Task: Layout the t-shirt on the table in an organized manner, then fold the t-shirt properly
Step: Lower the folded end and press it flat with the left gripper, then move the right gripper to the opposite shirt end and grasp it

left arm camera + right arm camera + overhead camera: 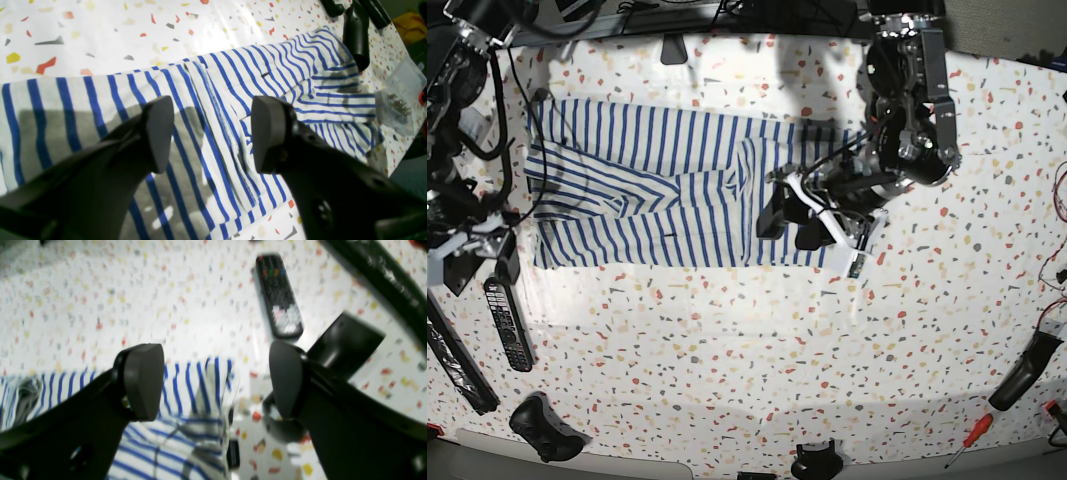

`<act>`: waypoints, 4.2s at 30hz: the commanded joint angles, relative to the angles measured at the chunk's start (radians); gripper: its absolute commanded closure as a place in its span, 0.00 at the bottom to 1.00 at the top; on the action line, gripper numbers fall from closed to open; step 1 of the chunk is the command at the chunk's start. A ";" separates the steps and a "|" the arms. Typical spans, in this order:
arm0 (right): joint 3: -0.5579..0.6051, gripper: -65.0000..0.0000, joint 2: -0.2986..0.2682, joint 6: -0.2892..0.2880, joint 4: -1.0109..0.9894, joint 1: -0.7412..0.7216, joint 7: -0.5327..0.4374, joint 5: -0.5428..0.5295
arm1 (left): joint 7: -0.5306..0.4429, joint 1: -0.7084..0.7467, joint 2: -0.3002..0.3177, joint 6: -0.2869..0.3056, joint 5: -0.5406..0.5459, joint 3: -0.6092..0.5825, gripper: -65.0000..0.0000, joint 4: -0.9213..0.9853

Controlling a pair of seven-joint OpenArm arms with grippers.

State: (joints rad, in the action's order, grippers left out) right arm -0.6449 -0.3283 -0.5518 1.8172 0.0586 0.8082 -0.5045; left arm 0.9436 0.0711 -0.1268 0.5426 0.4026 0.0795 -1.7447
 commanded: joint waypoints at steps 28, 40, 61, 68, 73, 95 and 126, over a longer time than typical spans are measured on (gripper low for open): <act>-0.005 0.28 -0.020 -0.001 -0.058 -0.080 0.090 0.083 | -0.497 -0.006 0.142 0.101 -0.179 -0.004 0.48 0.396; -0.003 0.28 -0.010 -0.001 -0.090 -0.084 0.105 0.090 | -0.526 -0.007 0.323 0.060 -0.280 -0.004 0.48 0.456; -0.003 0.28 -0.008 -0.146 -0.735 -0.305 0.228 -0.083 | -0.526 -0.008 0.355 0.060 -0.214 -0.004 0.48 0.456; 0.061 0.28 0.010 -0.146 -0.735 -0.305 0.299 -0.126 | -0.525 -0.008 0.354 0.060 -0.181 -0.004 0.48 0.456; 0.176 0.28 0.064 -0.146 -0.735 -0.305 0.298 -0.120 | -0.518 -0.007 0.354 0.060 -0.181 -0.004 0.48 0.456; 0.259 0.28 0.107 -0.132 -0.734 -0.296 0.322 0.000 | -0.492 -0.007 0.354 0.060 -0.181 -0.004 0.48 0.456; 0.258 0.32 0.073 -0.109 -0.733 -0.127 0.323 -0.188 | -0.491 -0.007 0.355 0.060 -0.181 -0.004 0.48 0.456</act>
State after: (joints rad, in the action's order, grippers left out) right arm -0.3939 -0.2573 -0.6827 1.0927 -0.0814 1.0340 -0.7567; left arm 0.3927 0.0628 0.2214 0.6254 0.2516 0.0731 -1.2892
